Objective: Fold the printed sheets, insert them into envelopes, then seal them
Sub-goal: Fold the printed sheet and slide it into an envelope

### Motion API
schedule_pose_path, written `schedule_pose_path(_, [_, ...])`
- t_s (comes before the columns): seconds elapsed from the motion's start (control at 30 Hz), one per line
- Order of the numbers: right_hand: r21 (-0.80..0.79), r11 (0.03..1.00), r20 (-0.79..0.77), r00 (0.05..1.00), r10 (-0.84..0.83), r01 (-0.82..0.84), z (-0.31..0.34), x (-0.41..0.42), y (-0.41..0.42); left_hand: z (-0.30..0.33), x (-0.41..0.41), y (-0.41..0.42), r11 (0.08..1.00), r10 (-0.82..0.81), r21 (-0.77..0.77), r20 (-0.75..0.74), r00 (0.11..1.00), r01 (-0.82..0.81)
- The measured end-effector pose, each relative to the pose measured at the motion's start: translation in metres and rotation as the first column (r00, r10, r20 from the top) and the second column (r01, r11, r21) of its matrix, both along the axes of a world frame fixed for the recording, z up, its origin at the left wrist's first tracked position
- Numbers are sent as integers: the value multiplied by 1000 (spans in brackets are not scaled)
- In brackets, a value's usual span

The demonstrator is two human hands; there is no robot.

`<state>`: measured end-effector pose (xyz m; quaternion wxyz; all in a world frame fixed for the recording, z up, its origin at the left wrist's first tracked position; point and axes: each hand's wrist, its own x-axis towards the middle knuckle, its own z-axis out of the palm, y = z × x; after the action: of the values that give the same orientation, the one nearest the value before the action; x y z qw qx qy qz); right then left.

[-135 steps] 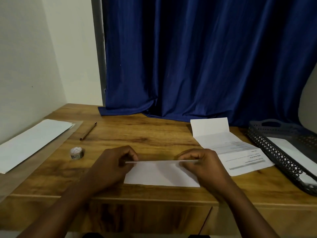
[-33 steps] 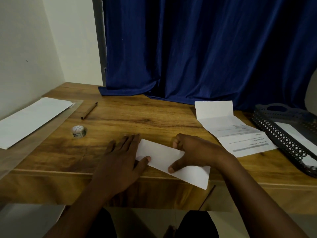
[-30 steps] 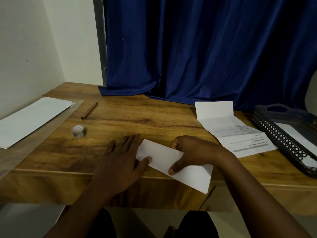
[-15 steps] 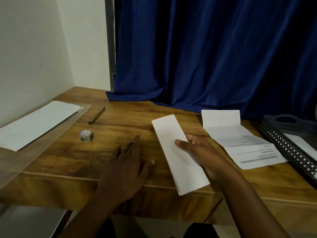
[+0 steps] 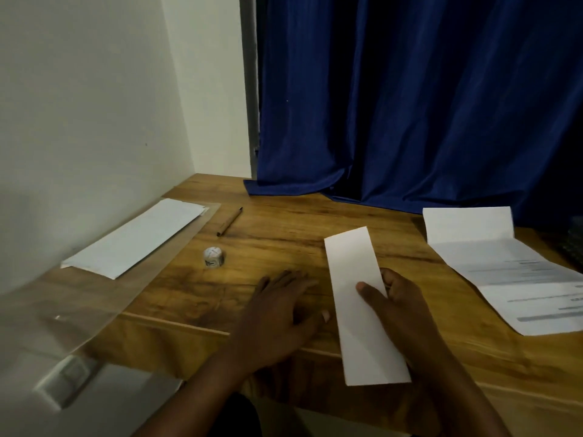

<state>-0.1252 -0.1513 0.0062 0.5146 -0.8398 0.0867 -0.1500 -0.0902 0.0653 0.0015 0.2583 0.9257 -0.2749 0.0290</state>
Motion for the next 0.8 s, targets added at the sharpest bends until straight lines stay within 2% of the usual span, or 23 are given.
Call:
schedule_pose_path(0.1, [-27,1000,-5,1000,-14,14,0,0,0,20,5,14,969,-44,-245,-207,977,-9])
schedule_pose_path(0.2, [-36,999,-15,1000,-25,24,1,2,0,42,19,41,927,-7,-371,-170,986,-57])
schedule_pose_path(0.27, [-10,1000,-11,1000,-26,26,1,3,0,57,34,66,923,60,-373,-92,994,-90])
schedule_pose_path(0.43, [25,999,-12,999,-31,31,0,2,-3,75,91,147,913,382,-177,57,922,-368])
schedule_pose_path(0.57, [32,998,-19,999,-50,51,2,2,-3,68,130,199,823,554,112,62,830,-557])
schedule_pose_path(0.7, [51,998,-16,999,-43,44,4,1,-3,50,149,215,738,621,373,-48,782,-562])
schedule_pose_path(0.8, [67,997,-15,999,-42,43,6,-1,-1,43,154,222,719,624,386,8,781,-578])
